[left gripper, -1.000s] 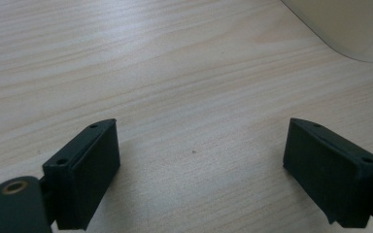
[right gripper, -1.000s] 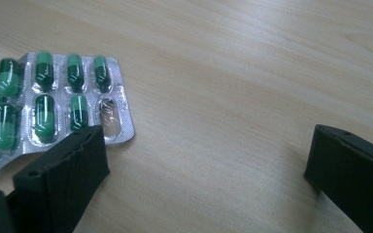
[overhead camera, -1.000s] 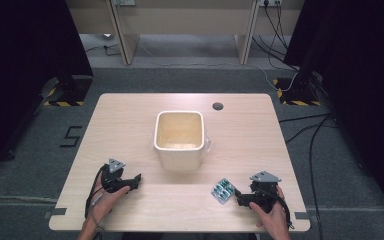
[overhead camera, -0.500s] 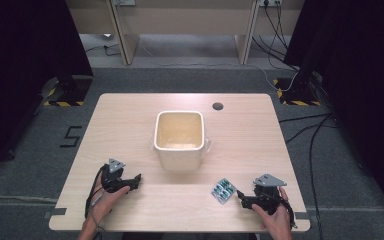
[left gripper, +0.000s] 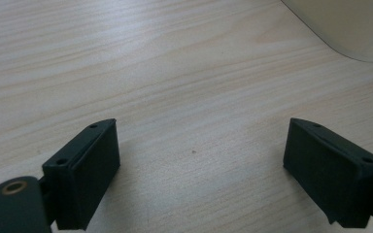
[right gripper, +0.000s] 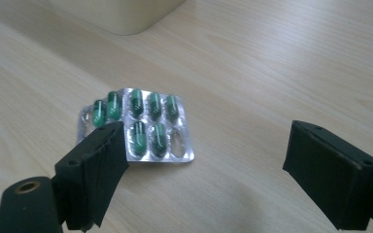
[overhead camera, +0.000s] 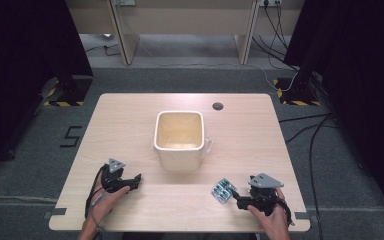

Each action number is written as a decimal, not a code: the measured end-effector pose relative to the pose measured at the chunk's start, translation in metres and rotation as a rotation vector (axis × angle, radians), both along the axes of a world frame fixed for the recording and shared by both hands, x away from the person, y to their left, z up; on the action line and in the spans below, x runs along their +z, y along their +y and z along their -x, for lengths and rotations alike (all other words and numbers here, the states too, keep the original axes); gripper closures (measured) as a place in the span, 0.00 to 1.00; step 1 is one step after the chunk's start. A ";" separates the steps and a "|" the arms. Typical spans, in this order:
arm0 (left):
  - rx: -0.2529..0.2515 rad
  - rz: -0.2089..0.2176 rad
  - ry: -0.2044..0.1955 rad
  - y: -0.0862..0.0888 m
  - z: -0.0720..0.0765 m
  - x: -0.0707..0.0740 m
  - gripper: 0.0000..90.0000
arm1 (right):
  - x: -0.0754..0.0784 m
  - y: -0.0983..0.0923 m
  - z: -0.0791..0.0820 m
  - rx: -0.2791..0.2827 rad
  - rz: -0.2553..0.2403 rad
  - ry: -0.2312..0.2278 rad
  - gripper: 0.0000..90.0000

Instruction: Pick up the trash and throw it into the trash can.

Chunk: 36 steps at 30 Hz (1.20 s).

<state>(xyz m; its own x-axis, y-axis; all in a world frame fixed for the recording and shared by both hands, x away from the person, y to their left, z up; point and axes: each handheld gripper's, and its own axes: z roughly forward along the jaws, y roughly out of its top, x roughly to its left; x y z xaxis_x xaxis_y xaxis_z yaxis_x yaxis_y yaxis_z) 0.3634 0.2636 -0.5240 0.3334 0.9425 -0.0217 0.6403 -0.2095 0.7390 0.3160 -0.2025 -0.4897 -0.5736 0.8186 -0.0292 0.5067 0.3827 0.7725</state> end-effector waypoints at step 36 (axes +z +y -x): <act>0.000 -0.001 0.000 0.000 0.000 0.000 0.13 | -0.023 0.054 -0.015 0.068 0.084 0.089 0.16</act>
<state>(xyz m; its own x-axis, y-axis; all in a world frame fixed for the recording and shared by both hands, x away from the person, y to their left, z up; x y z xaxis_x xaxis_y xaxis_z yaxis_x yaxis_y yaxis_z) 0.3635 0.2636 -0.5240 0.3337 0.9424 -0.0212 0.6403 -0.2101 0.7389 0.3308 -0.1483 -0.5131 -0.6311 0.7745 -0.0428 0.5425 0.4802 0.6893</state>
